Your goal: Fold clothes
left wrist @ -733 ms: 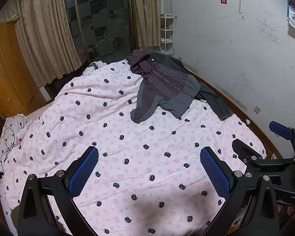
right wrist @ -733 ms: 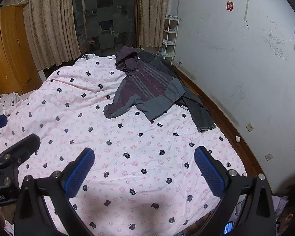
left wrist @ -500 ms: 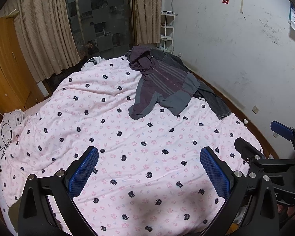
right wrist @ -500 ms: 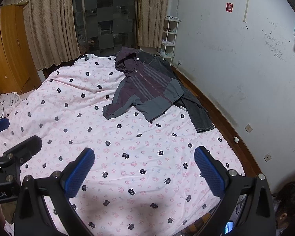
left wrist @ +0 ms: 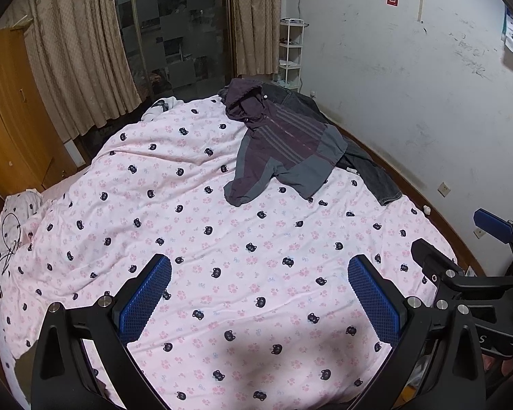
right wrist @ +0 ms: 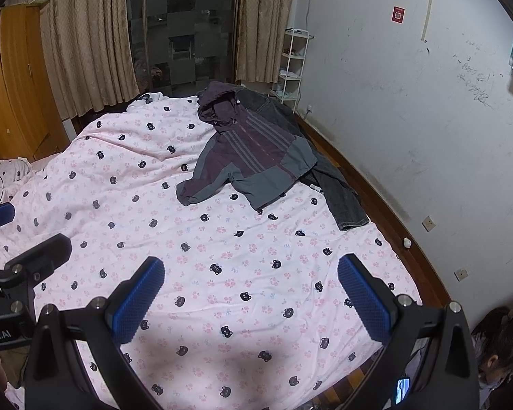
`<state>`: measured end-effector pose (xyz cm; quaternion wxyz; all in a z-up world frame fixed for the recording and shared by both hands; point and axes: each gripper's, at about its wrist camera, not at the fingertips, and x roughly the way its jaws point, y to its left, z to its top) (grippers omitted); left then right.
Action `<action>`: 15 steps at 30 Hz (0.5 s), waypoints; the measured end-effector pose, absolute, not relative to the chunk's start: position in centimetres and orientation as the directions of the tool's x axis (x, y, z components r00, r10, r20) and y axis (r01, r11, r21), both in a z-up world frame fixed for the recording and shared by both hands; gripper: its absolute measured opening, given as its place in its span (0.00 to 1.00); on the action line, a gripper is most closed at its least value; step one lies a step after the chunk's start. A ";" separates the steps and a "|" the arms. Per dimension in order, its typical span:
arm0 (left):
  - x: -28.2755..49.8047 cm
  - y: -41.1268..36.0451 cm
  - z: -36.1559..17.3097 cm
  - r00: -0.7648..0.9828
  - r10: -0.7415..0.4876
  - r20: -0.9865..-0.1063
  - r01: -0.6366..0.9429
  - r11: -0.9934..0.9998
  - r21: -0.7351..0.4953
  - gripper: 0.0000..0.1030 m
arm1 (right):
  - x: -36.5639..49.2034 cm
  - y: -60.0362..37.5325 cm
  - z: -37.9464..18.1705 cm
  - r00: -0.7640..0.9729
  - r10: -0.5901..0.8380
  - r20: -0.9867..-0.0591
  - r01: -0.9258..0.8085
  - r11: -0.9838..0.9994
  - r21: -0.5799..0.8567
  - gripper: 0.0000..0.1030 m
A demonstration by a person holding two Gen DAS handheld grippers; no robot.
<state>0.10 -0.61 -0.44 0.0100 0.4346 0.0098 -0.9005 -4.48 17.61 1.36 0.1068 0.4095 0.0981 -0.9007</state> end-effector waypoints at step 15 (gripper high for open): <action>0.4 -0.7 -0.6 -0.620 -0.011 -0.784 0.028 -1.000 -0.009 1.00 | -4.4 17.8 1.2 -0.641 -0.116 -0.759 0.270 -0.960 -0.081 1.00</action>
